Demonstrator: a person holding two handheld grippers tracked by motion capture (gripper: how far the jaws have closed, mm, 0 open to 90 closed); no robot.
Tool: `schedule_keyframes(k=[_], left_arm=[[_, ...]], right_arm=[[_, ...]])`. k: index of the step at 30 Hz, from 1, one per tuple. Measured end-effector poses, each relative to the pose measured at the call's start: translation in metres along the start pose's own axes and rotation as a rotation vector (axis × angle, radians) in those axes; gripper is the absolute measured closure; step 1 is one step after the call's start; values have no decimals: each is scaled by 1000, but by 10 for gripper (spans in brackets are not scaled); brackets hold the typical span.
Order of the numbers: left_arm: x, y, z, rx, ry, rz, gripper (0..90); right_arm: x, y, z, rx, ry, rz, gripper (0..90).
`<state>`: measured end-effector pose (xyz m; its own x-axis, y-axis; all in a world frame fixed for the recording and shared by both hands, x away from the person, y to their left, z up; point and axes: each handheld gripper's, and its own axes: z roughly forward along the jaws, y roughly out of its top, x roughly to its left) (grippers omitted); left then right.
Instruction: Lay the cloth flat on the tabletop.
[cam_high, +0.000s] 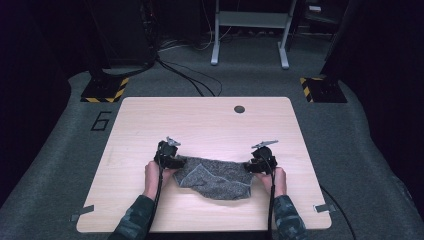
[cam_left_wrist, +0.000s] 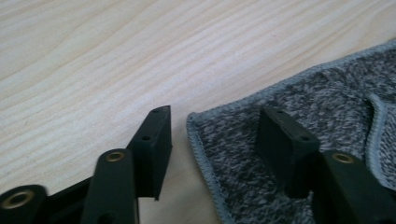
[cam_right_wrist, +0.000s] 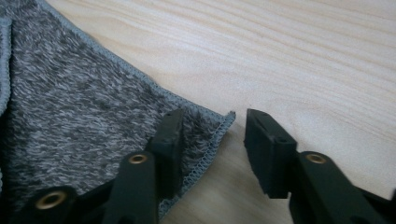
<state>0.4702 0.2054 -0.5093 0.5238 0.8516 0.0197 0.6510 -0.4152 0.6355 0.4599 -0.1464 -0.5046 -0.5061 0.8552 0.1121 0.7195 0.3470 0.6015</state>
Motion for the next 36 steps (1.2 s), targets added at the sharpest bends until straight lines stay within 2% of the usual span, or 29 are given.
schedule_keyframes(k=[4, 8, 11, 14, 16, 21, 25, 26, 30, 31, 33, 36], left_arm=[[-4, -1, -1, -11, -9, 8, 572], [-8, -3, -1, -27, -32, 21, 712], [-11, -2, -1, -29, -35, 31, 793], [-13, -2, 0, -27, -24, 40, 838], [-13, -2, -2, -29, -25, 47, 851], [-12, -8, -13, -72, -68, 2, 856], [-16, -16, -27, -97, -106, -9, 856], [-15, -17, -30, -90, -113, 2, 856], [-17, -25, -42, -103, -143, -24, 858], [-17, -27, -43, -102, -146, -24, 858], [-18, -30, -45, -90, -147, -17, 859], [-15, -31, -44, -82, -154, -26, 862]], right_arm=[[3, -1, -1, 12, -18, -23, 706], [7, -1, -1, 20, -46, -26, 787], [8, -1, -1, 25, -31, -6, 862], [9, -3, -1, 10, -30, 1, 878], [10, -4, -2, 7, -25, 16, 883], [15, -5, -21, -50, -9, 20, 888], [21, -7, -36, -85, -5, 1, 889], [25, -9, -39, -87, -3, 0, 890], [31, -15, -48, -90, 9, -30, 890], [34, -16, -51, -90, 15, -19, 891], [35, -18, -55, -103, 18, -22, 891], [35, -18, -57, -105, 13, -22, 893]])
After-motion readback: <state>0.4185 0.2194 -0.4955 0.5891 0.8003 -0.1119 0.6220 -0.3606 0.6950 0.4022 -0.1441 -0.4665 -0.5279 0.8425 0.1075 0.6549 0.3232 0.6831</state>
